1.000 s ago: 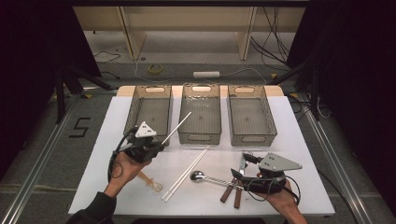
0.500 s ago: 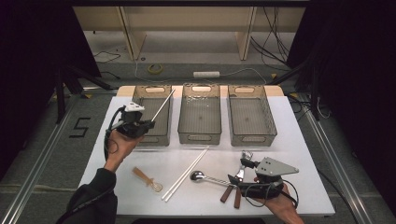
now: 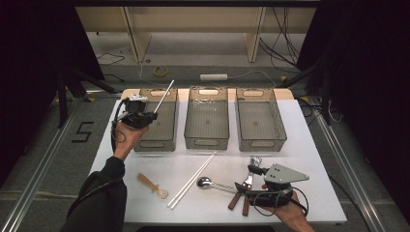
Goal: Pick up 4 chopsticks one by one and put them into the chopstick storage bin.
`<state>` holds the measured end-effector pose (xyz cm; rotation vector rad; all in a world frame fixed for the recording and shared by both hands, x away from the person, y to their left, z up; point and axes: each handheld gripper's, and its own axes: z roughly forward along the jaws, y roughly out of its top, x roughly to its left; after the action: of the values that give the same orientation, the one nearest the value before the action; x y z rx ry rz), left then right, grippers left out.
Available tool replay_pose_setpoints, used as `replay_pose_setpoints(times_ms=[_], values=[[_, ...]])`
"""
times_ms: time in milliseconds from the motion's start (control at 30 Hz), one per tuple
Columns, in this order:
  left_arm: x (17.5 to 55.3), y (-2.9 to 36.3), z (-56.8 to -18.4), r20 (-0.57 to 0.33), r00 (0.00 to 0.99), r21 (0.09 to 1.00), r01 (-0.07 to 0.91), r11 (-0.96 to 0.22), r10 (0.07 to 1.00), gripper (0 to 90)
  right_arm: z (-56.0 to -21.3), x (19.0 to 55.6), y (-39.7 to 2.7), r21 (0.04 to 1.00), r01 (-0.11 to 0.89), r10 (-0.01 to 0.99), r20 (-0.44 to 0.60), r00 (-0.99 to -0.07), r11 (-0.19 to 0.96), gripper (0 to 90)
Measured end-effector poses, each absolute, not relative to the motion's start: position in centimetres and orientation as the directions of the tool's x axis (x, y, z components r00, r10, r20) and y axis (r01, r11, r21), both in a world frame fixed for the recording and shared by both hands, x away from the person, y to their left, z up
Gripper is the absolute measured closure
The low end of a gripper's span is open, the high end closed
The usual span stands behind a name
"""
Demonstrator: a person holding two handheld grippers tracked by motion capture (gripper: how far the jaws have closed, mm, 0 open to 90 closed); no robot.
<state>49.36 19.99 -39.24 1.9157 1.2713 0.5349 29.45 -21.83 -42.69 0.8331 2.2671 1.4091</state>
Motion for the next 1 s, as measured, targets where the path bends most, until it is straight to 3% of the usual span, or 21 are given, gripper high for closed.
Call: replay_pose_setpoints(times_ms=[1000], values=[[52.0,21.4,-42.6,-0.078,0.302,0.742,0.654,-0.146,0.95,84.2,-42.8,29.4,-21.5,0.887,0.293,0.612,0.015,-0.791,0.357,29.5]])
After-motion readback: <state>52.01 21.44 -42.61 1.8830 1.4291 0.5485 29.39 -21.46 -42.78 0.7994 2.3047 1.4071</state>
